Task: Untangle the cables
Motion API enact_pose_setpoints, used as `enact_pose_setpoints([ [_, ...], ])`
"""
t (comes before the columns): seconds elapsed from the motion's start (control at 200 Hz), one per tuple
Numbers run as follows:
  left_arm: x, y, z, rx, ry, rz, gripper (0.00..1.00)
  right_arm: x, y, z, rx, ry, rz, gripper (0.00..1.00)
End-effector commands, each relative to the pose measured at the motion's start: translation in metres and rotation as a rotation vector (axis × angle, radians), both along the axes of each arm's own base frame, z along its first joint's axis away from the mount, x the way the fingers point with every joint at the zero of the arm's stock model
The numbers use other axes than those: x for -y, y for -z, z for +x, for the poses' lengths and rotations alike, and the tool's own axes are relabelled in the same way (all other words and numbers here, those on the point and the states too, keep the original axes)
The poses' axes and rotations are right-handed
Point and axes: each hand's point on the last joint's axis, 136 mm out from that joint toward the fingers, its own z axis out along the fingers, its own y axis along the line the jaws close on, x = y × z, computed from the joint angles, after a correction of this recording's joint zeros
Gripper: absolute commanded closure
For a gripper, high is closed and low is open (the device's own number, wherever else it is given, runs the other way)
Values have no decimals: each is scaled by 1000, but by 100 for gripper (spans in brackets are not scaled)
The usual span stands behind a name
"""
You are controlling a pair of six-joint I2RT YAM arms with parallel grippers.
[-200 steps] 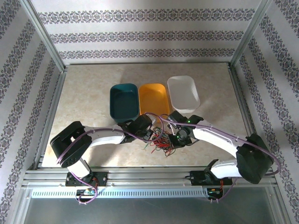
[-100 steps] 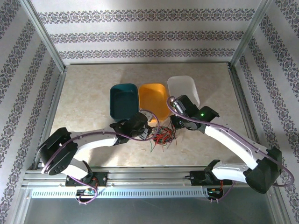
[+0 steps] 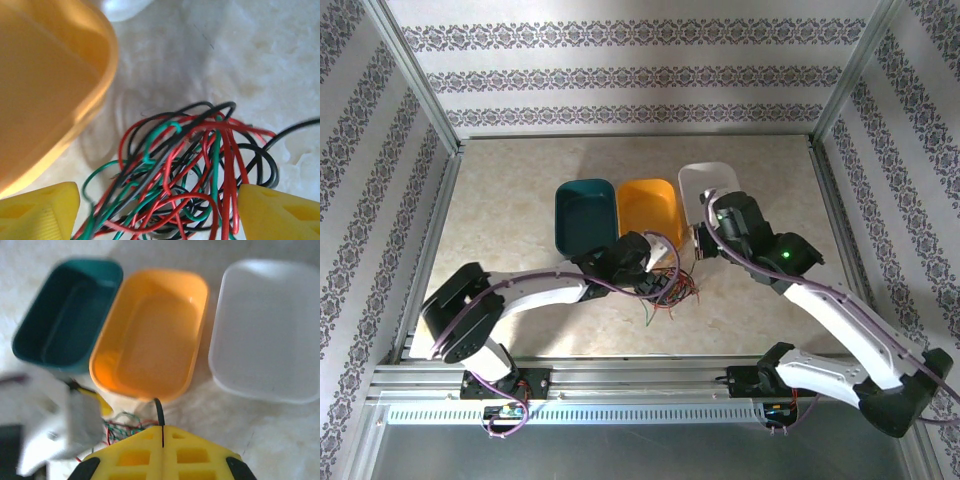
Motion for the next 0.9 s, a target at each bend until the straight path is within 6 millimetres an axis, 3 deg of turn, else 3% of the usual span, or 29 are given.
enact_pose_setpoints([
  [0.0,21,7,-2,14,69,4,20,11,-55,10,158,60,78,100],
  [0.145,24,20,1,6,77,29,22,29,-89,13,252,132,99,100],
  [0.275,18,34,0,-4,68,59,25,58,-122,17,354,244,97,100],
  [0.37,13,45,0,-9,49,78,39,74,-144,16,419,293,147,100],
  [0.52,4,56,1,-4,29,113,74,91,-168,16,484,342,190,100],
  [0.61,1,60,-1,-12,24,122,88,104,-183,17,527,380,184,100],
  [0.775,-9,63,-6,-19,11,140,99,131,-217,17,623,467,184,100],
  [0.895,-17,65,-13,-36,8,143,99,148,-238,20,662,517,189,100],
])
